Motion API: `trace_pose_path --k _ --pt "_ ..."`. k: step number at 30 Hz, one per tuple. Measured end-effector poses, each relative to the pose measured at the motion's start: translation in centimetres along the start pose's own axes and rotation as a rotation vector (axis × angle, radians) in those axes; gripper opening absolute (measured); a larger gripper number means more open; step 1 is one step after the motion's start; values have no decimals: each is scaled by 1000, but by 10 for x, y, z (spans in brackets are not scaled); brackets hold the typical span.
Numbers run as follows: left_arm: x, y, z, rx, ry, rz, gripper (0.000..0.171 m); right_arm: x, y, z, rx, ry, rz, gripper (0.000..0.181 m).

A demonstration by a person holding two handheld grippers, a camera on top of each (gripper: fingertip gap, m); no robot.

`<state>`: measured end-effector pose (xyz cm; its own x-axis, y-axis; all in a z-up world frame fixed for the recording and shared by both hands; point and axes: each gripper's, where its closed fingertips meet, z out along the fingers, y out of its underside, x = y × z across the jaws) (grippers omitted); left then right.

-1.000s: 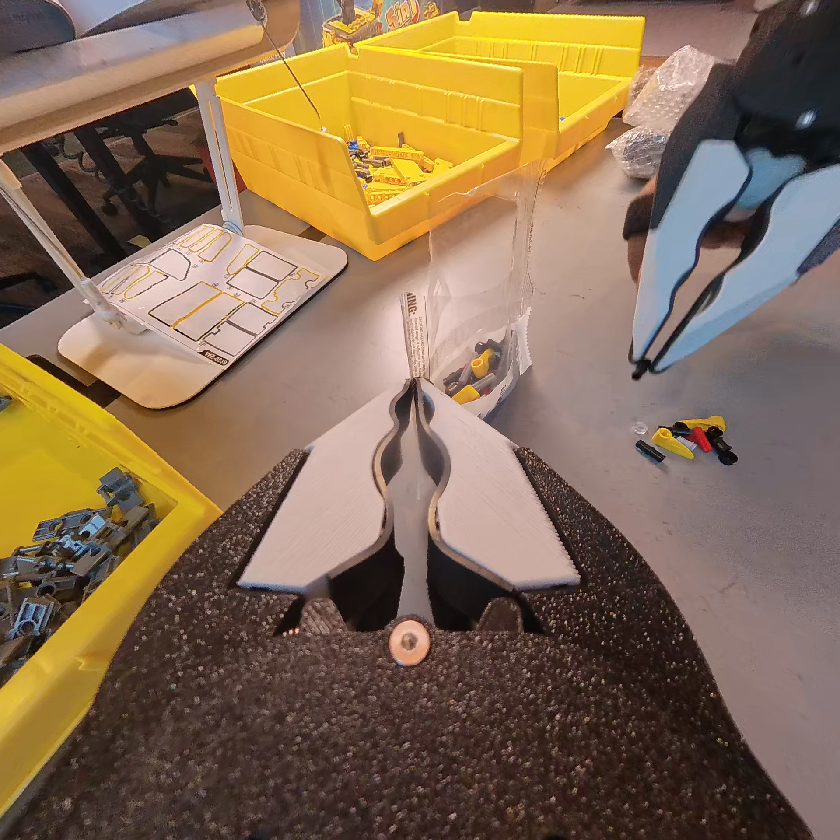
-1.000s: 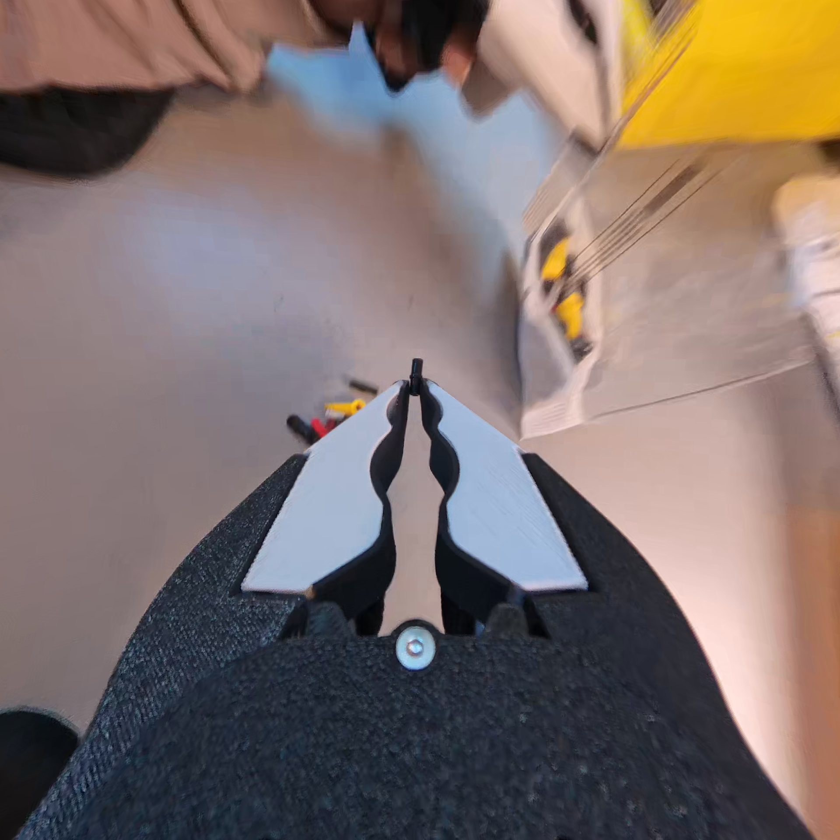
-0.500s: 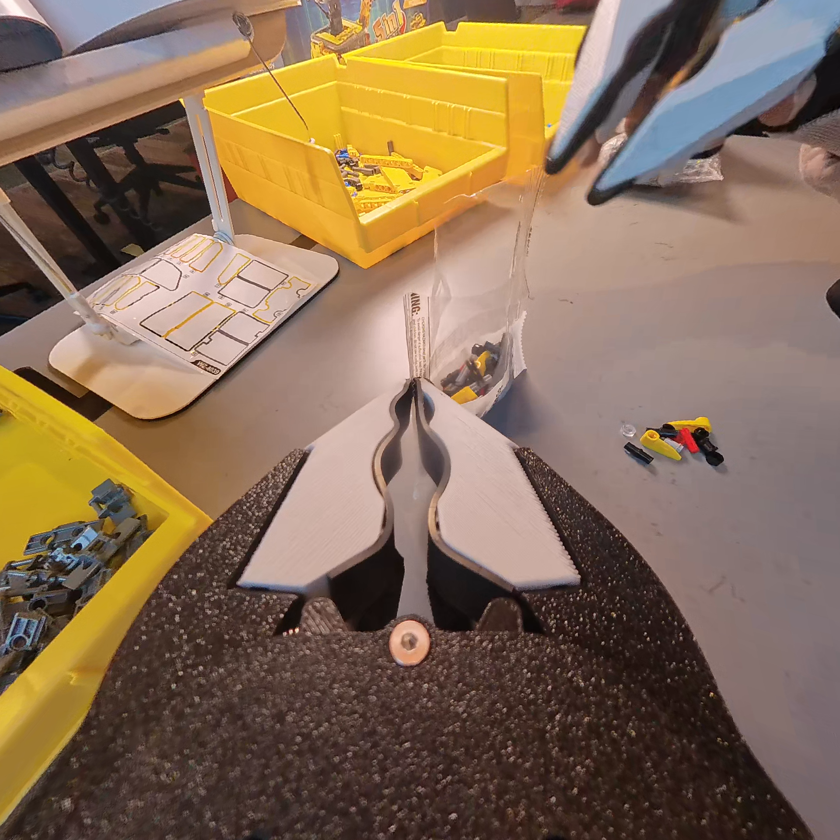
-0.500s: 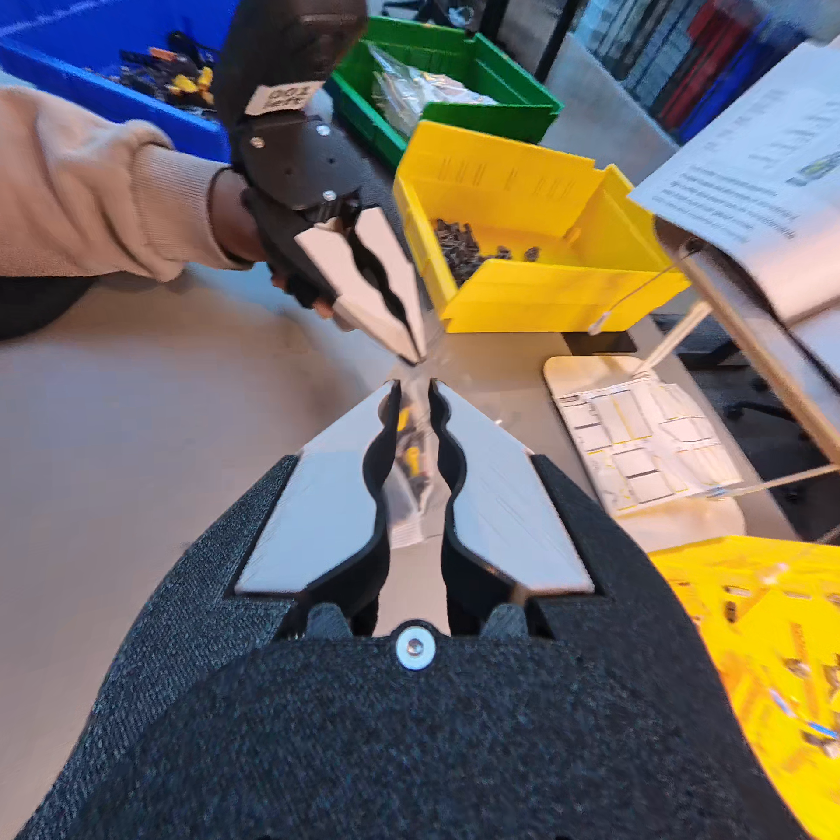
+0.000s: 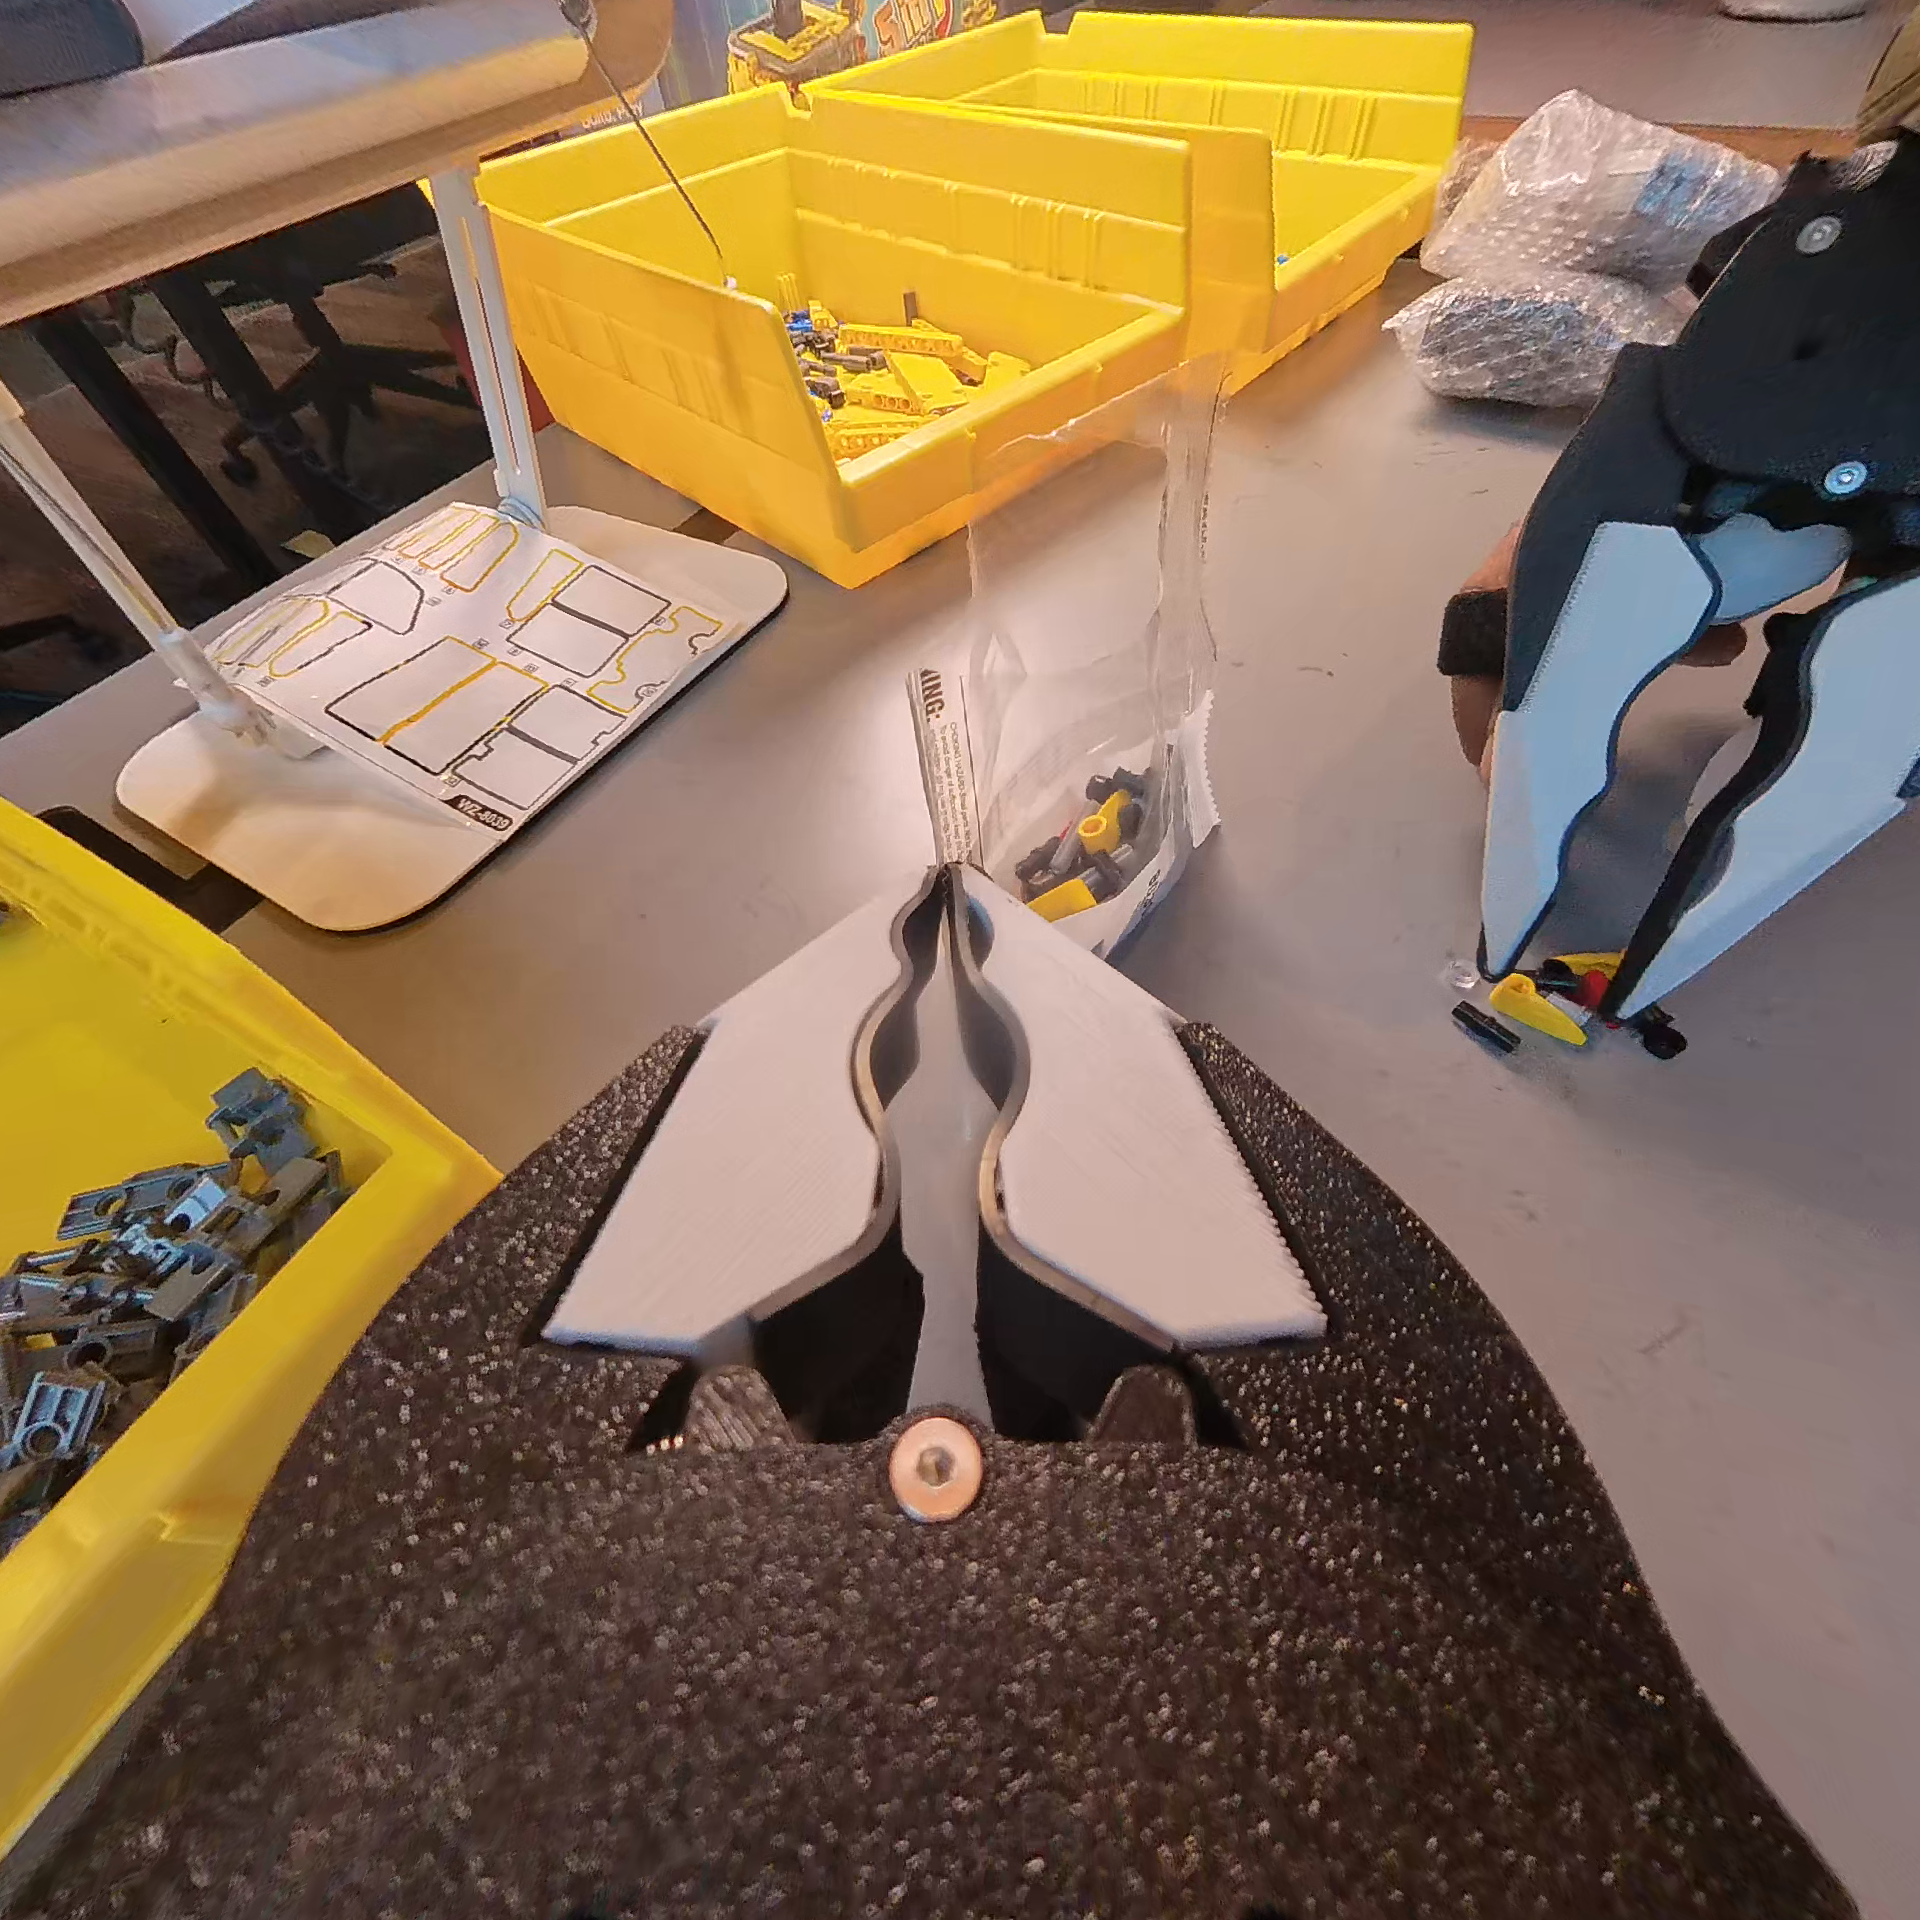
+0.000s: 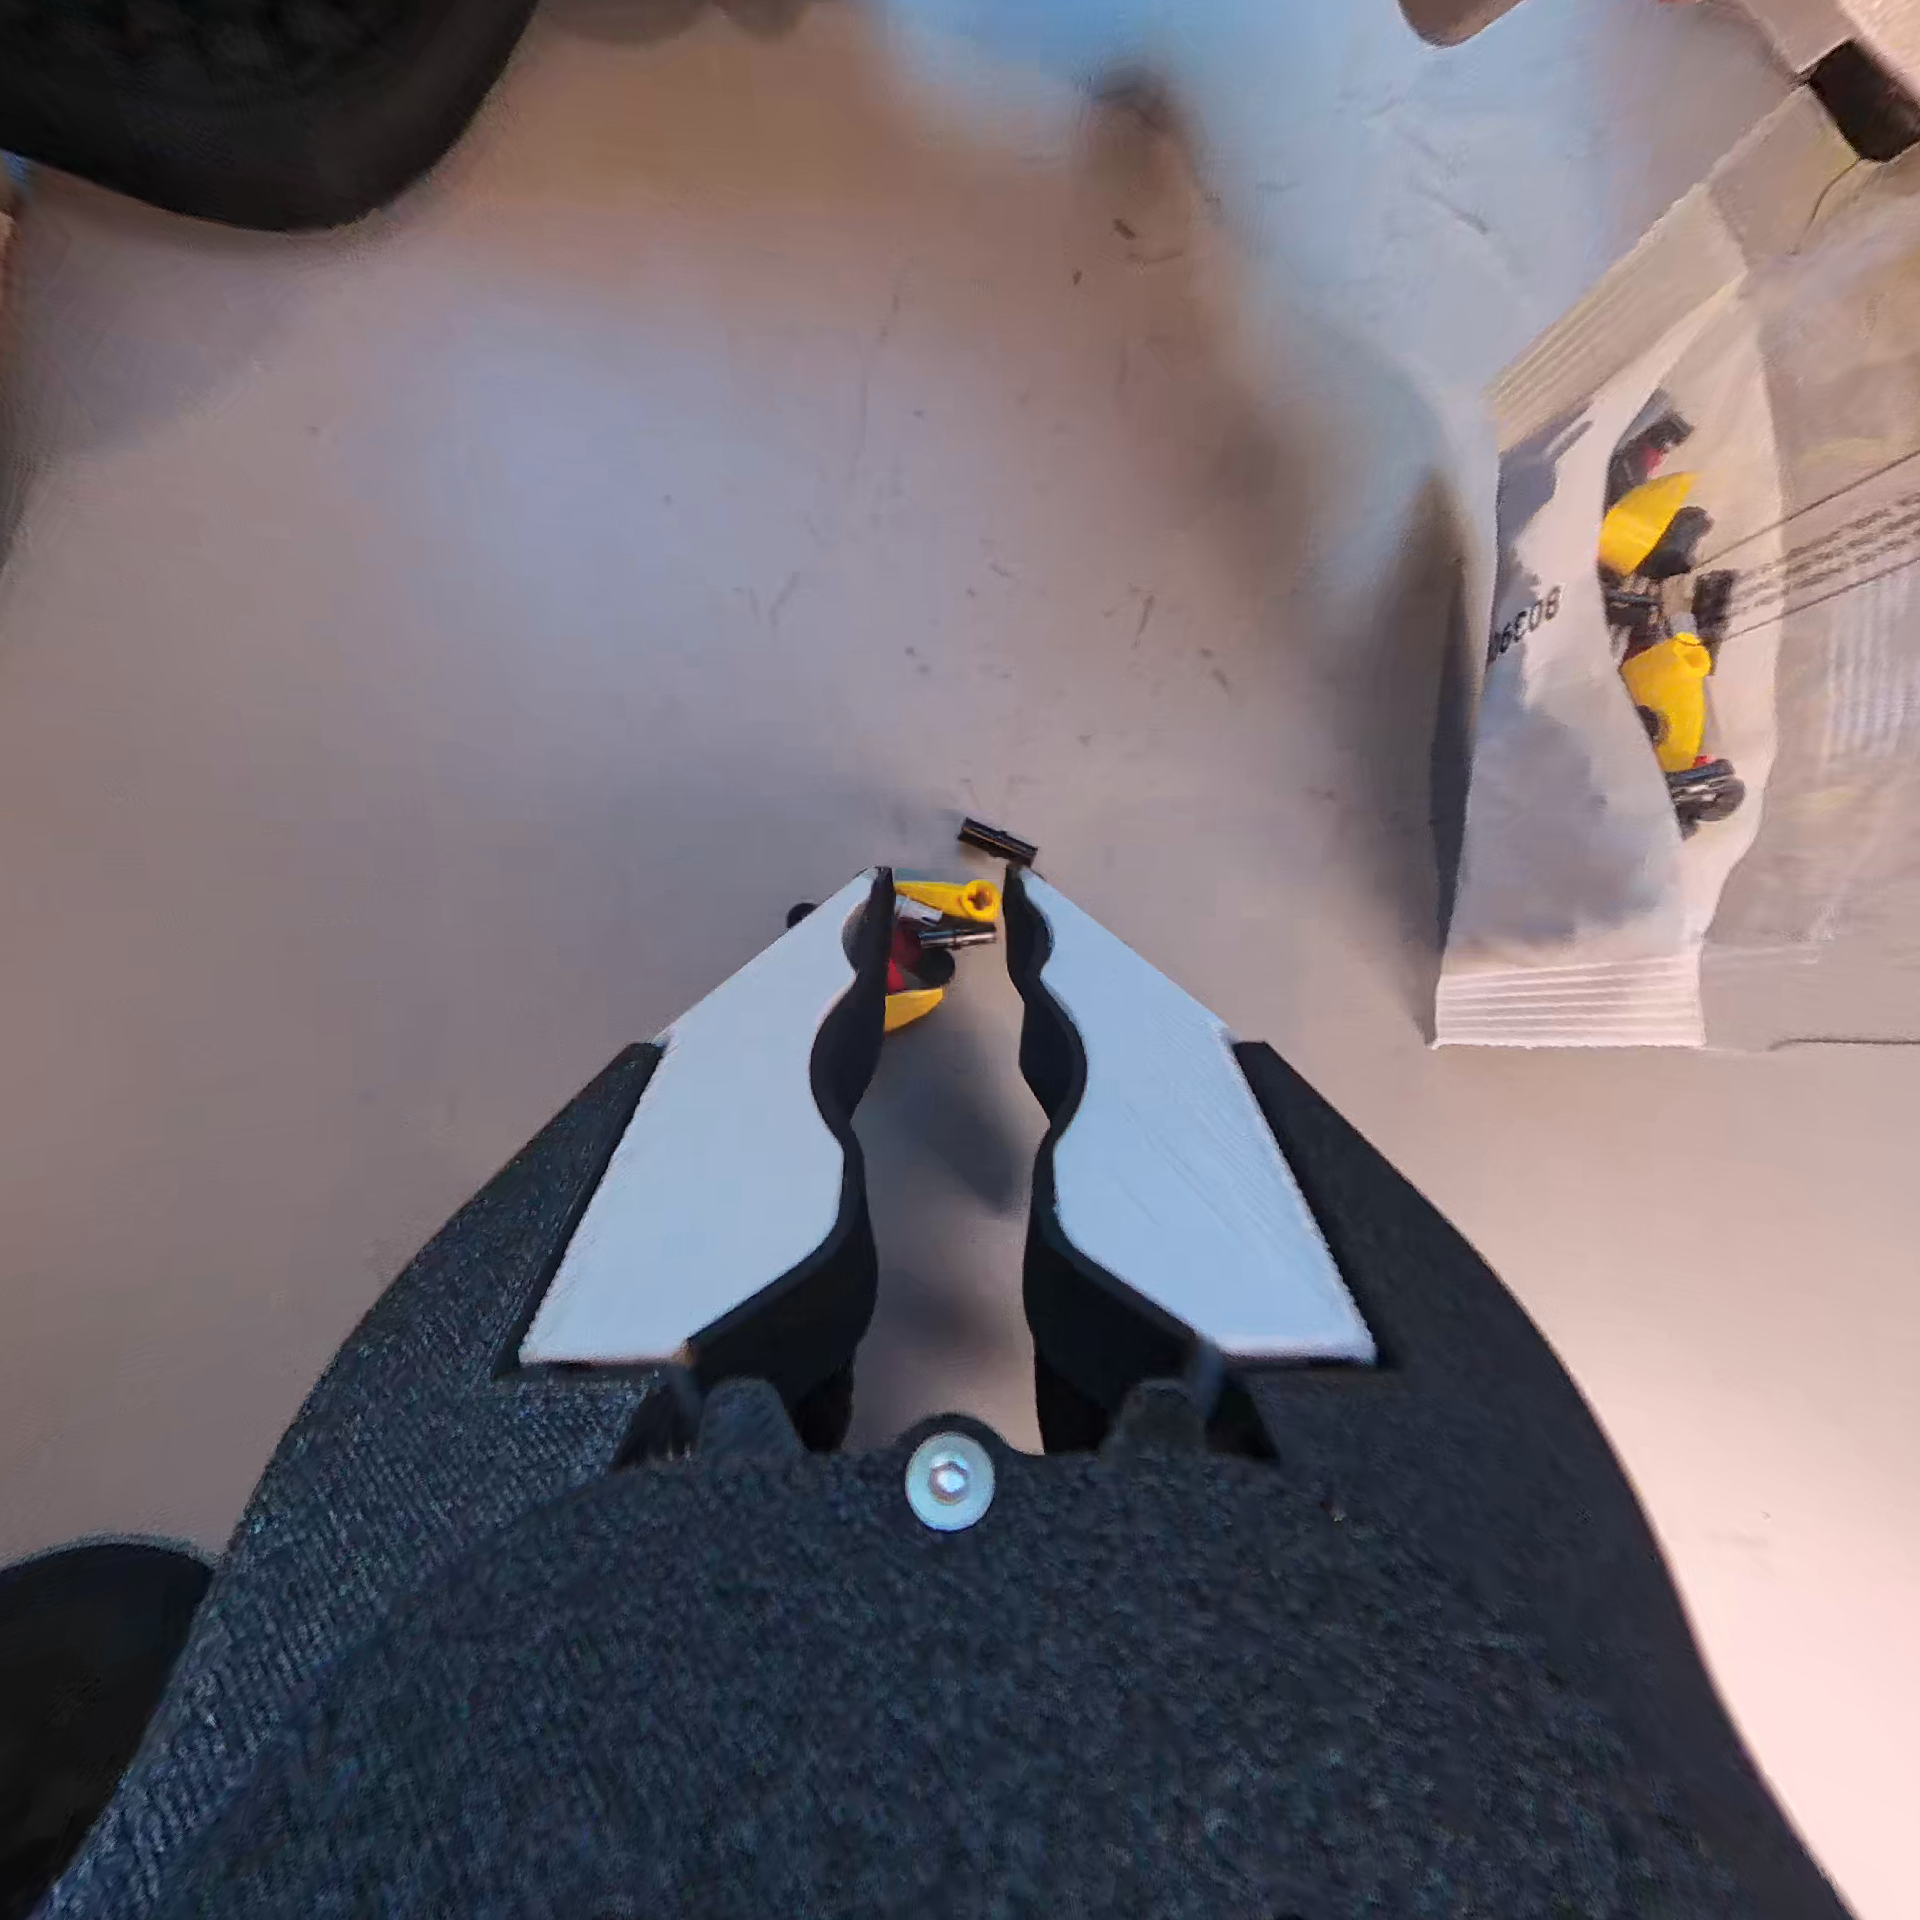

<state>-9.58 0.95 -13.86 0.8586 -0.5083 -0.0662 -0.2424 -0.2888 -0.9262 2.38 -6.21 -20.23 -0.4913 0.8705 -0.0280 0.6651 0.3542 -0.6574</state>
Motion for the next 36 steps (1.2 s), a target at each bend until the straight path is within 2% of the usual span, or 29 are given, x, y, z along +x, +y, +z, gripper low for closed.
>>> trace_pose_path --k 6,8,14,16,18,22,24,27,28,32,34,36 --pt "-1 1 1 -3 -1 0 0 -1 4 6 -36 19 -11 19" --pt "-1 1 1 -4 -1 -1 0 -2 6 7 -48 19 -19 6" --pt "-1 2 1 -5 -2 -2 0 -6 -1 3 9 2 -16 6" --pt "-1 2 1 -5 -2 -2 0 -6 -16 -6 85 -1 -22 6" --pt "-1 2 1 -2 -1 -2 0 4 -46 -28 225 45 -30 6" --pt "1 0 1 8 9 4 0 62 -108 -91 474 322 -35 6" --pt "2 -1 0 14 11 10 0 85 -121 -105 464 415 -40 6" --pt "2 -2 0 17 11 11 0 111 -111 -94 303 509 -79 8" --pt "2 -2 -1 18 10 12 0 115 -105 -89 276 518 -78 14" --pt "0 -2 -2 18 3 13 0 105 -99 -99 393 506 -36 18" --pt "-2 -2 -3 18 -2 8 0 92 -81 -106 386 461 -9 18" --pt "-3 -1 -2 17 -6 4 0 72 -41 -95 244 363 19 20"
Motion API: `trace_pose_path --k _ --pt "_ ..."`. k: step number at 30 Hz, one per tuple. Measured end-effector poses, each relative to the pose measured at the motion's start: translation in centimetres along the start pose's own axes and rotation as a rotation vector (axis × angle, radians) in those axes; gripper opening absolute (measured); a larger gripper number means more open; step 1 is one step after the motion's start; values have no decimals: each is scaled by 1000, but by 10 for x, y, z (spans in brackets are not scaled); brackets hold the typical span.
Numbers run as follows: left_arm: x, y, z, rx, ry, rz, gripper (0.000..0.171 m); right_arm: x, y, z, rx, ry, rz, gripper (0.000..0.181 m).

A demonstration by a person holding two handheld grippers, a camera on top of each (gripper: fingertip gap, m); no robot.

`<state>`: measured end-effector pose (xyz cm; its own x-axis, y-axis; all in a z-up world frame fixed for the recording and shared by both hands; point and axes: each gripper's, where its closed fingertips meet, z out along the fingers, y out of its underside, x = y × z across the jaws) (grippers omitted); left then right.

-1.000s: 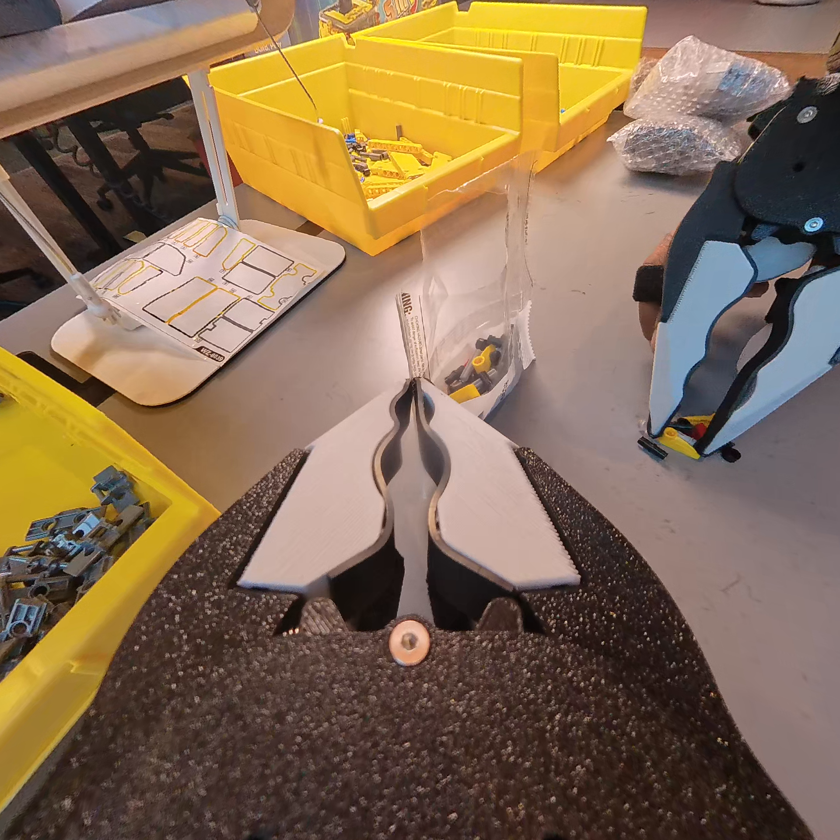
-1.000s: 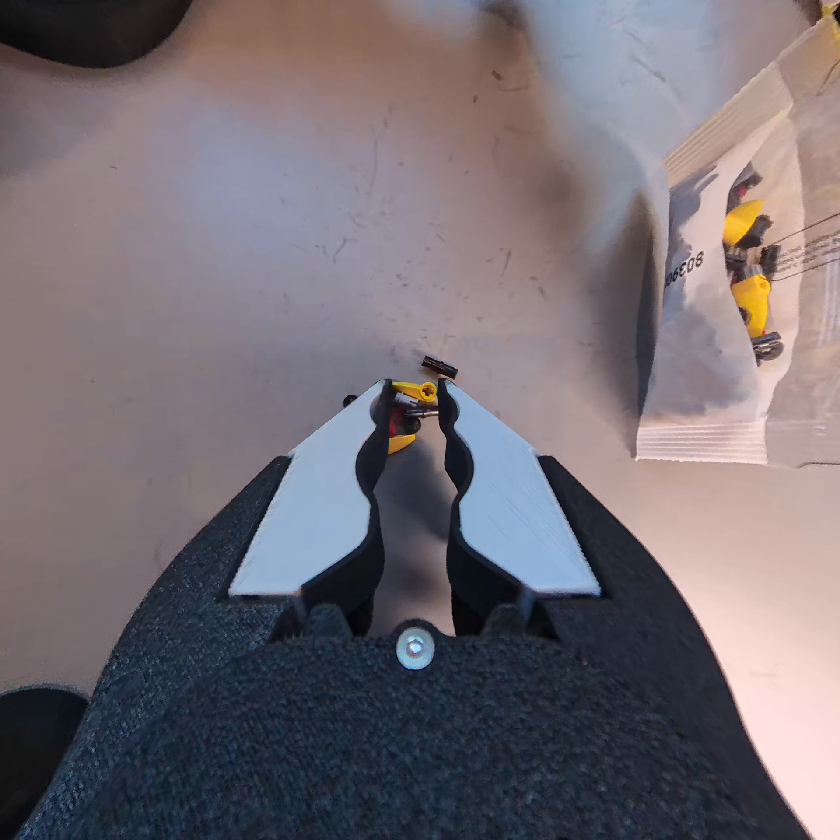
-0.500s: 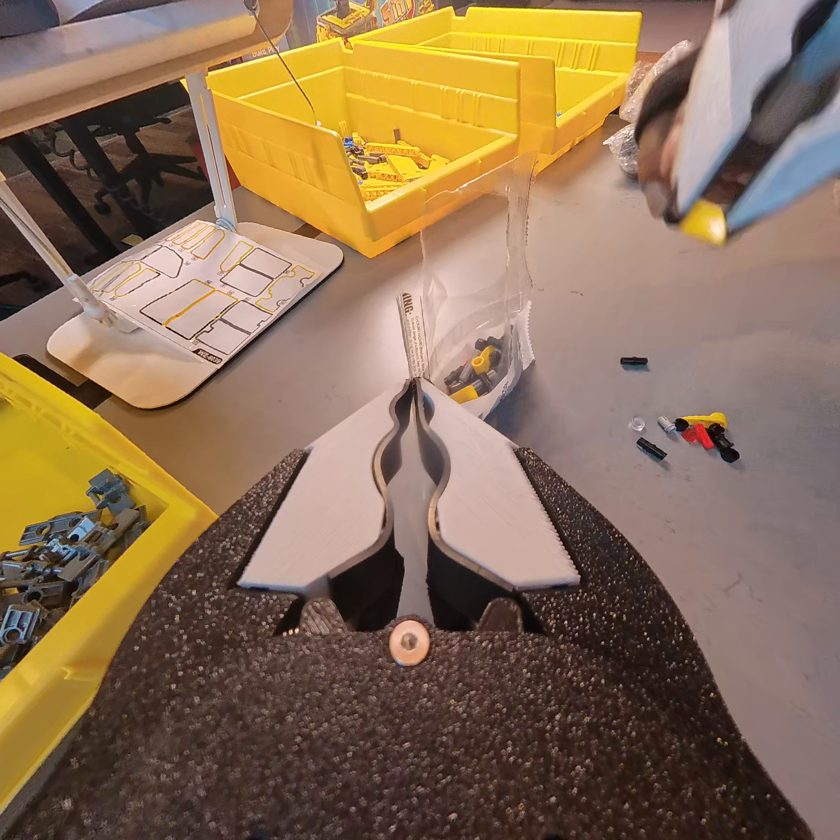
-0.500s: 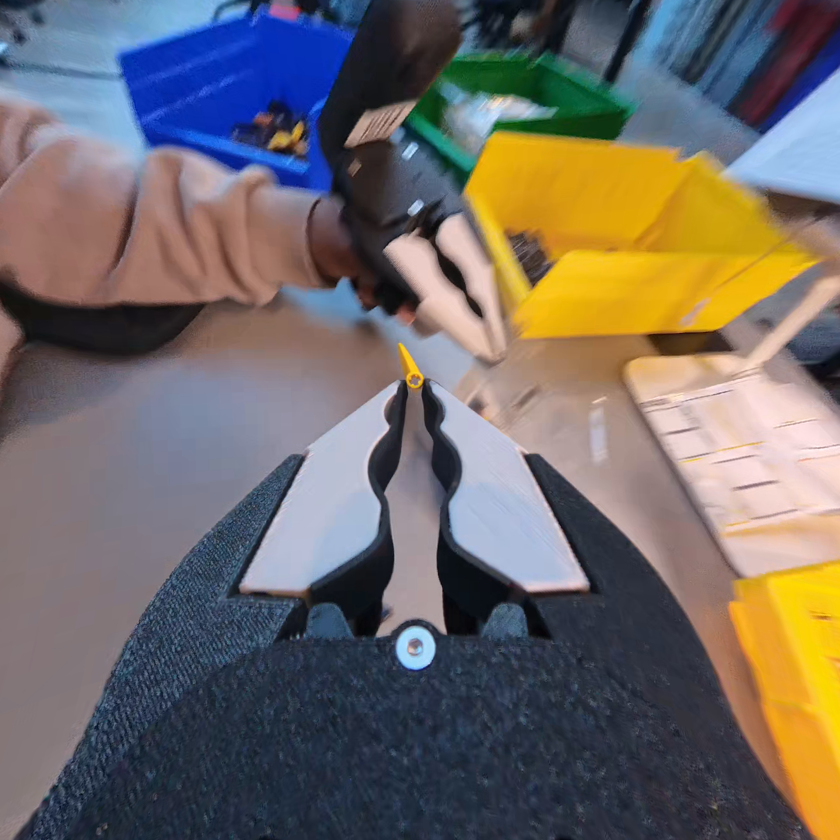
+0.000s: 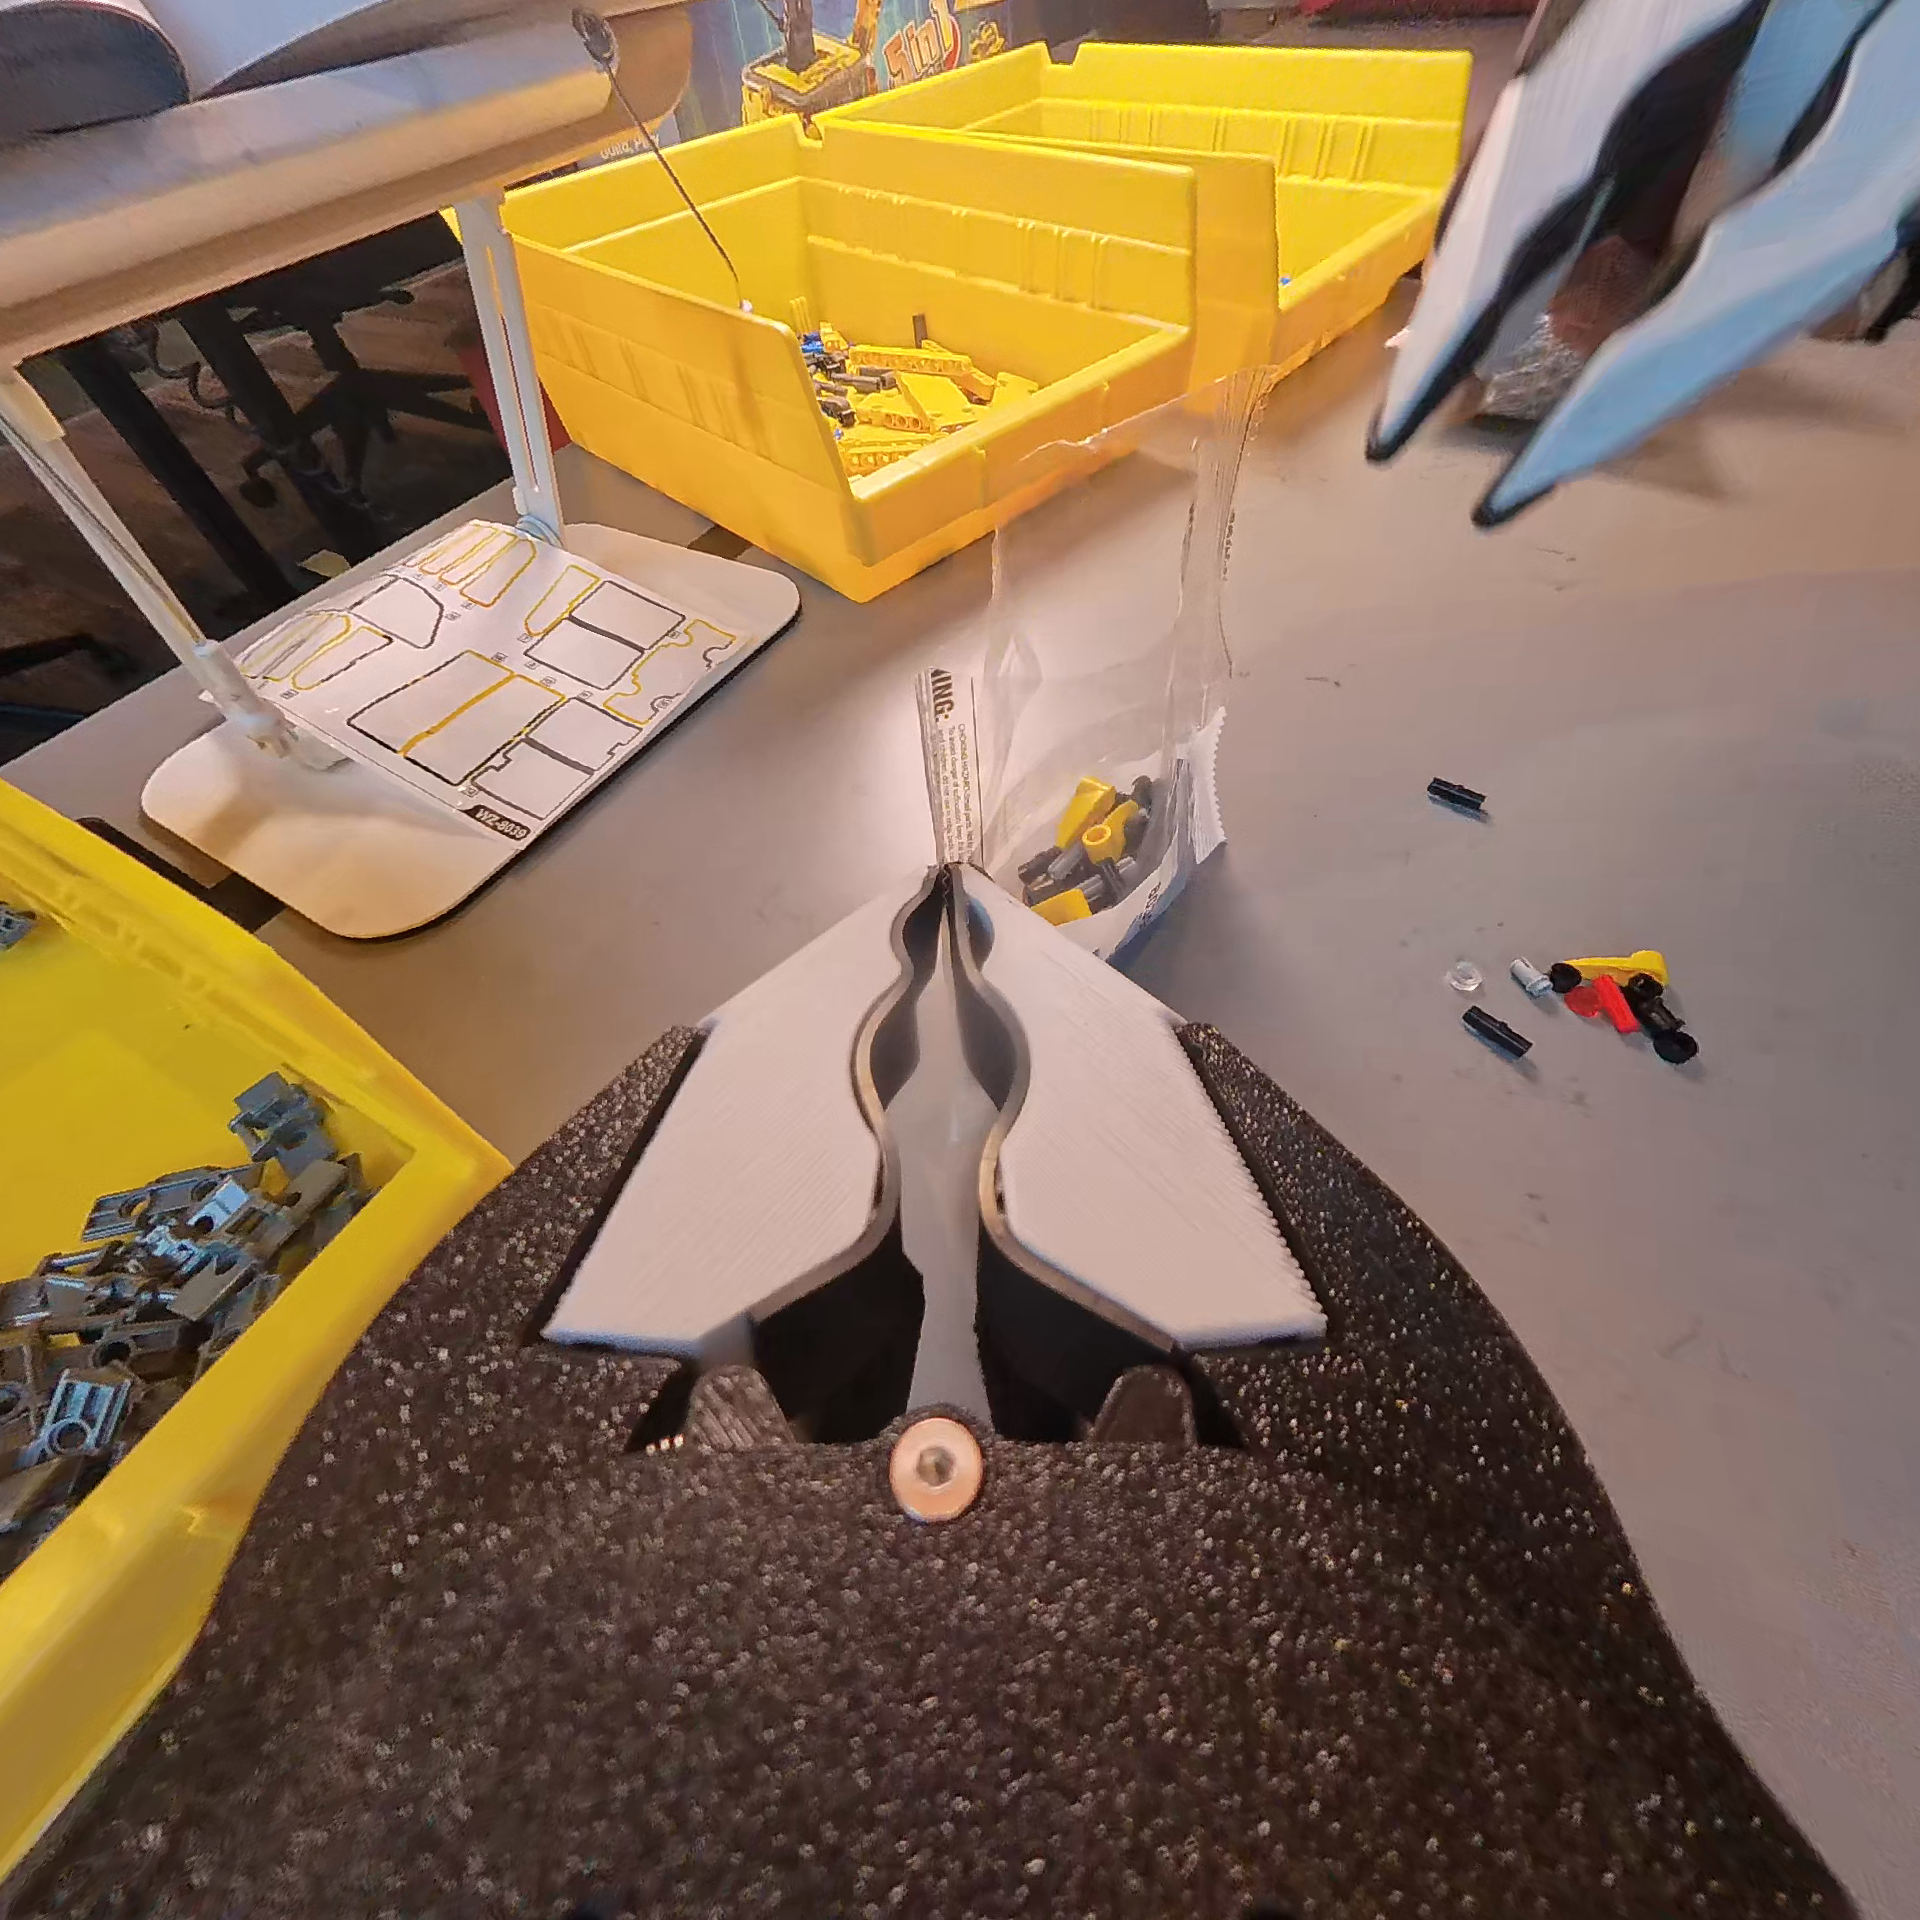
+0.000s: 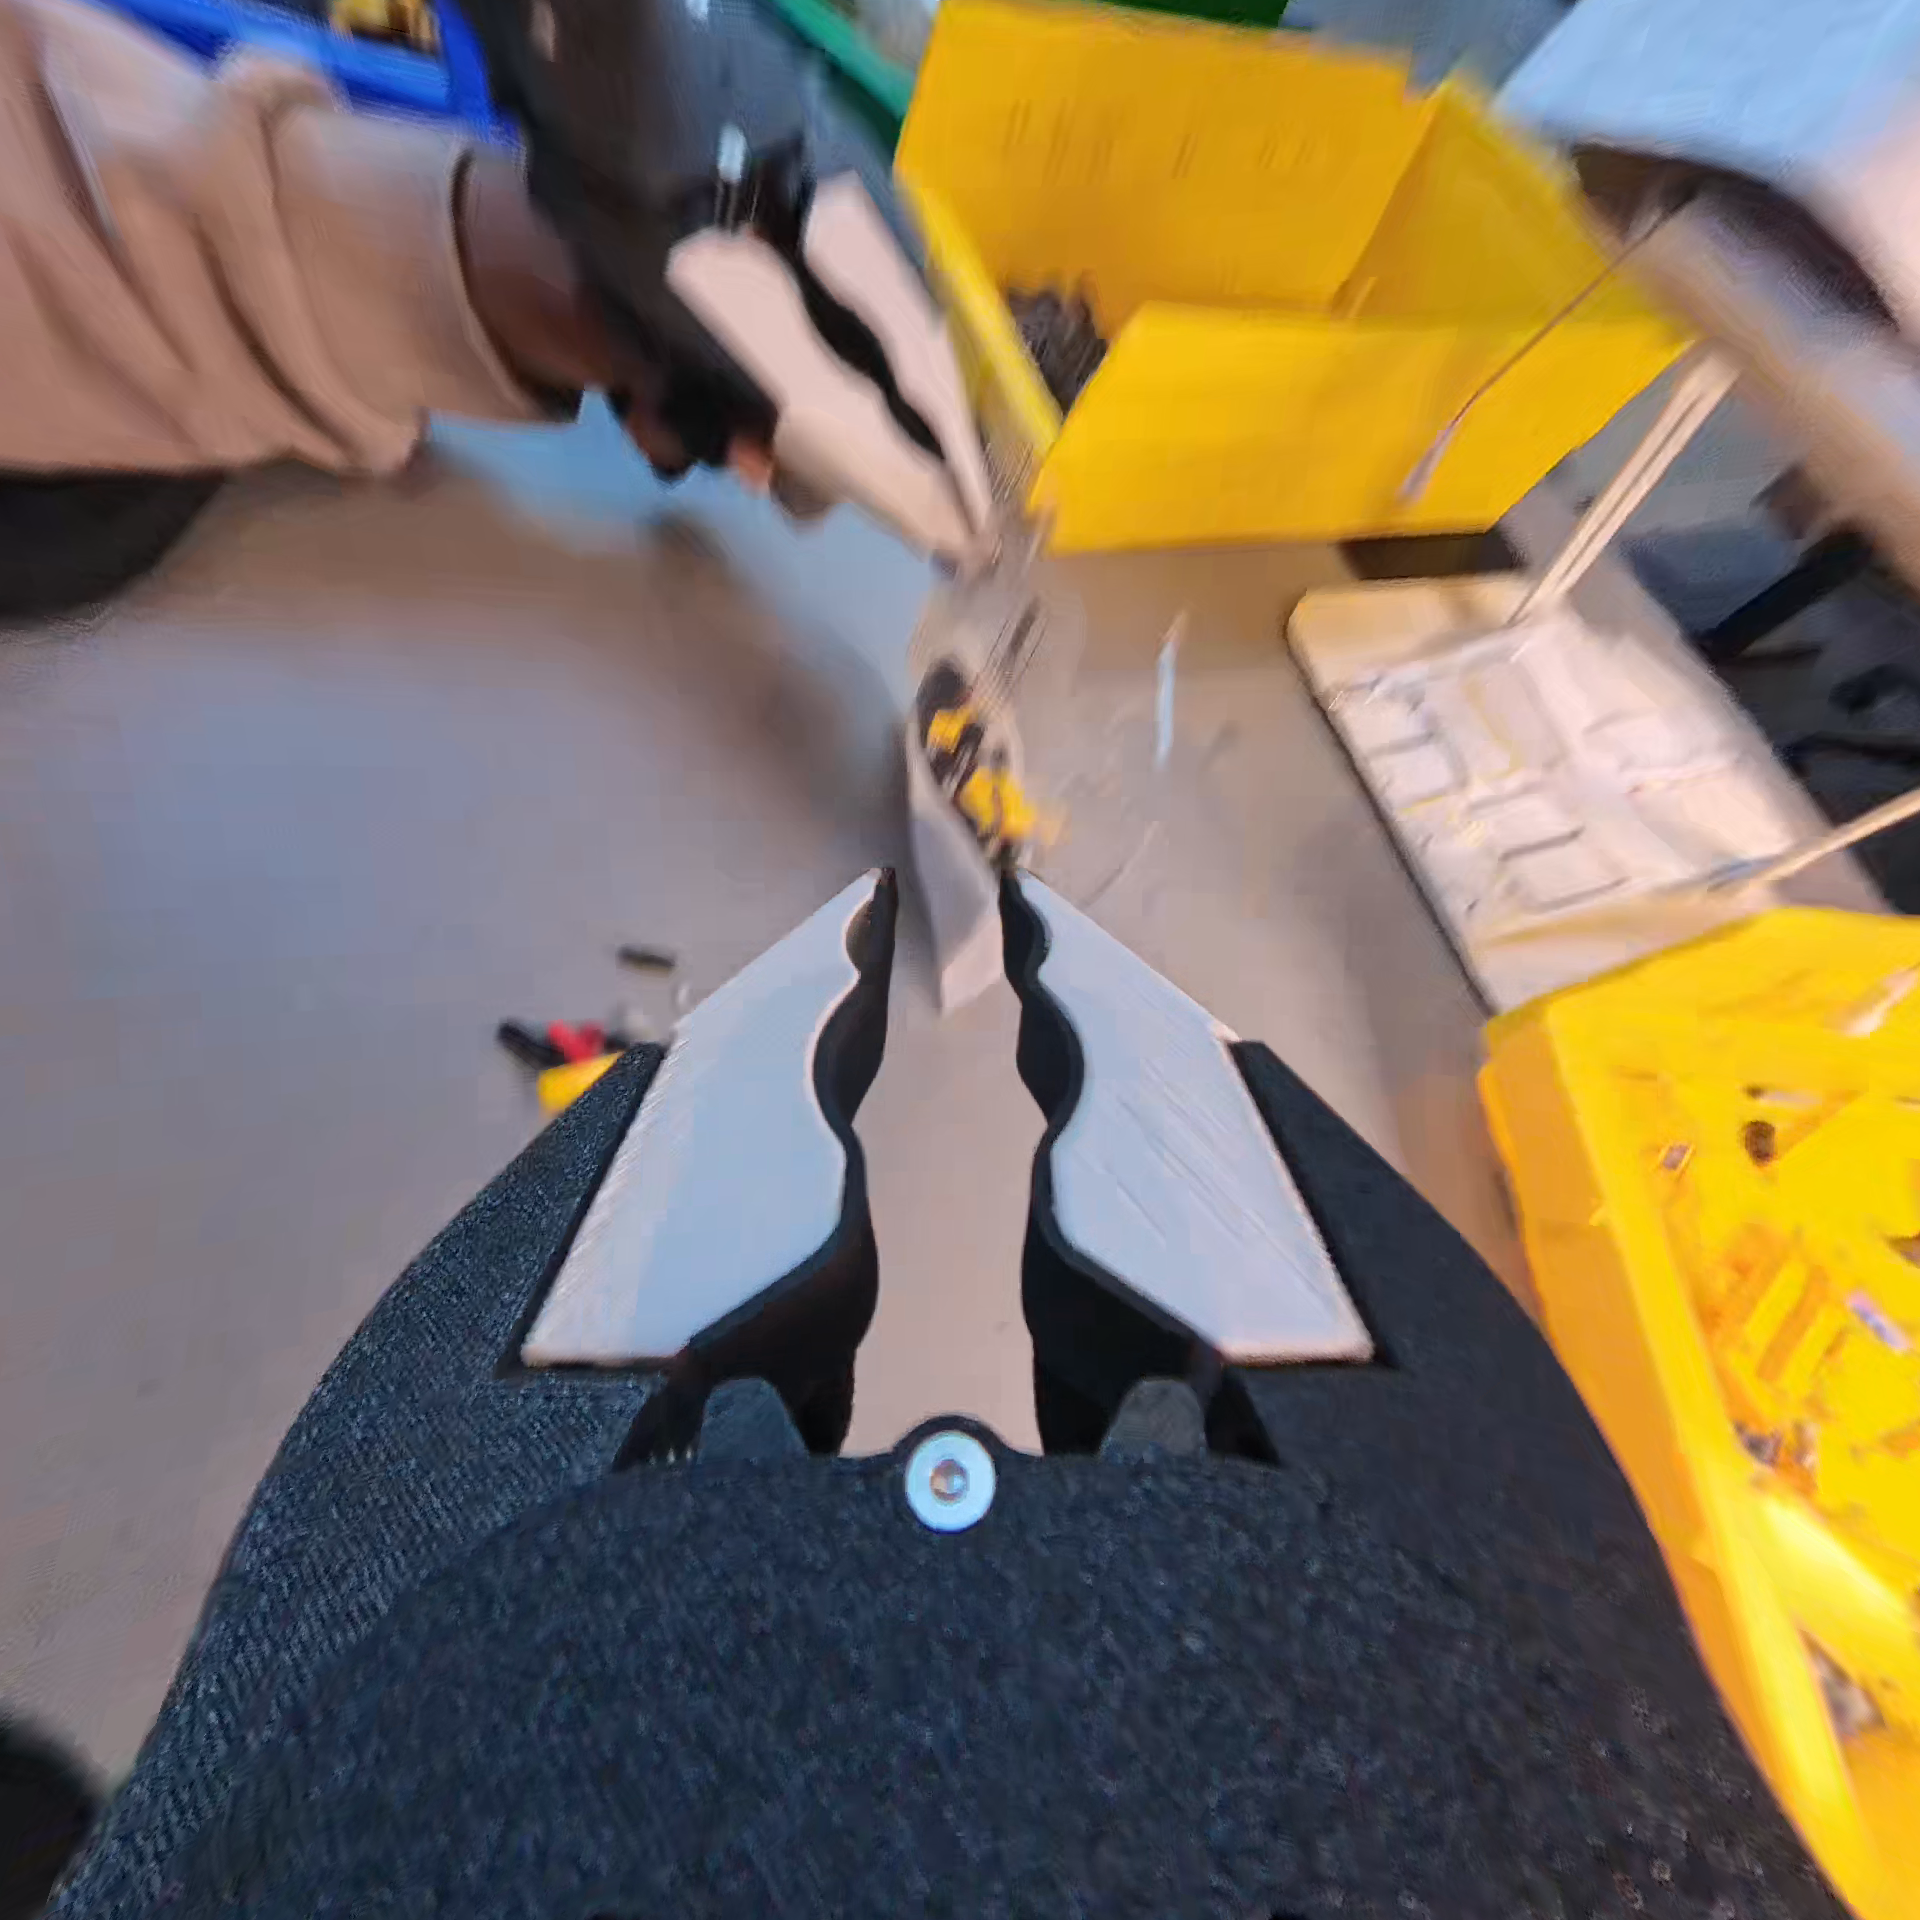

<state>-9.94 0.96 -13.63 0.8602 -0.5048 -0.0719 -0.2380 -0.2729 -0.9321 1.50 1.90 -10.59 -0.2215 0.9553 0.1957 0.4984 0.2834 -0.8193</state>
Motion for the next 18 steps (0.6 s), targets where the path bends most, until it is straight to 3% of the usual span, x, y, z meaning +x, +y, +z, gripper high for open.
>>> trace_pose_path --k 3,7,16,18 --pt "0 0 1 -1 -3 -2 0 -27 72 -1 -246 -68 31 21" --pt "2 2 3 -8 1 2 0 -46 109 7 -295 -102 95 26" --pt "2 0 2 -7 -1 6 0 -46 106 14 -278 -147 128 15" --pt "2 0 2 -5 0 6 0 -44 77 13 -176 -146 122 15"
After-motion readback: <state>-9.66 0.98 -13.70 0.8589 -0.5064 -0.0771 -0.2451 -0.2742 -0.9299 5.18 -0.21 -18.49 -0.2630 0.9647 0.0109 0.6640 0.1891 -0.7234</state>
